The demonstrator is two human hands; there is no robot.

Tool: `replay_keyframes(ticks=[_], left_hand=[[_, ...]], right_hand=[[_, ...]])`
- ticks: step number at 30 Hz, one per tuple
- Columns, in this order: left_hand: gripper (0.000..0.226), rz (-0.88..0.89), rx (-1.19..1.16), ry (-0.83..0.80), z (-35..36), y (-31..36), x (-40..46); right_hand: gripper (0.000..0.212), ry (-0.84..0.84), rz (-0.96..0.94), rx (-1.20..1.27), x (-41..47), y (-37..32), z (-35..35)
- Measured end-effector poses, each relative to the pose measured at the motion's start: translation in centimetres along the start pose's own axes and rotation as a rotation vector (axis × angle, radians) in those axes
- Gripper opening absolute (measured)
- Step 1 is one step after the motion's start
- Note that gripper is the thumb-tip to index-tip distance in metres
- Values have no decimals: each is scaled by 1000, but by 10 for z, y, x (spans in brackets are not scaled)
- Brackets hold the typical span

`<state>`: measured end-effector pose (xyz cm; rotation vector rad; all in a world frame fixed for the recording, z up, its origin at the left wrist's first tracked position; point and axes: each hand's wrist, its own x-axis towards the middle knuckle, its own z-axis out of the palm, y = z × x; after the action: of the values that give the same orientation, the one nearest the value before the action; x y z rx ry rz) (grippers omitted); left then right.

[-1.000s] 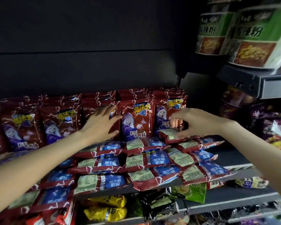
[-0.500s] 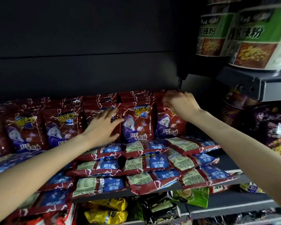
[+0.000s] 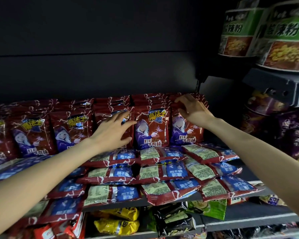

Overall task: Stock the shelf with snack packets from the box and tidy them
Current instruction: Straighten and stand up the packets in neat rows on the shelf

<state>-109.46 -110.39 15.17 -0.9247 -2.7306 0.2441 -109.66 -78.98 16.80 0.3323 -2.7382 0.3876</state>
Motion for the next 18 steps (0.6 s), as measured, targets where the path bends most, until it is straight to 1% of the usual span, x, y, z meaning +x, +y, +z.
replay_keyframes(ticks=[3,5,8,10,11,14,15,16,18], left_hand=[[60,-1,-66,14,-9,1,-5],[56,-9,-149,8,-18,7,-14],[44,-13,-386,-23,-38,18,-32],[38,18,-578,-35,-52,30,-44],[38,38,-631,-39,-57,38,-48],[36,79,-619,-72,-63,63,-52],[33,98,-588,-78,-62,70,-49],[29,121,-552,-92,-61,75,-47],[27,151,-472,-140,-56,80,-42]], right_hand=[[45,-20,-62,-14,-12,-3,-3],[43,9,-61,-8,-26,-9,-11],[29,-17,-136,56,-61,-23,-32],[30,-42,-166,96,-89,-29,-45],[29,-41,-152,97,-103,-30,-51],[15,-1,-106,136,-142,-16,-58],[19,-9,-100,144,-152,-8,-60],[29,-34,-100,151,-160,0,-60],[41,-105,-113,163,-170,15,-58]])
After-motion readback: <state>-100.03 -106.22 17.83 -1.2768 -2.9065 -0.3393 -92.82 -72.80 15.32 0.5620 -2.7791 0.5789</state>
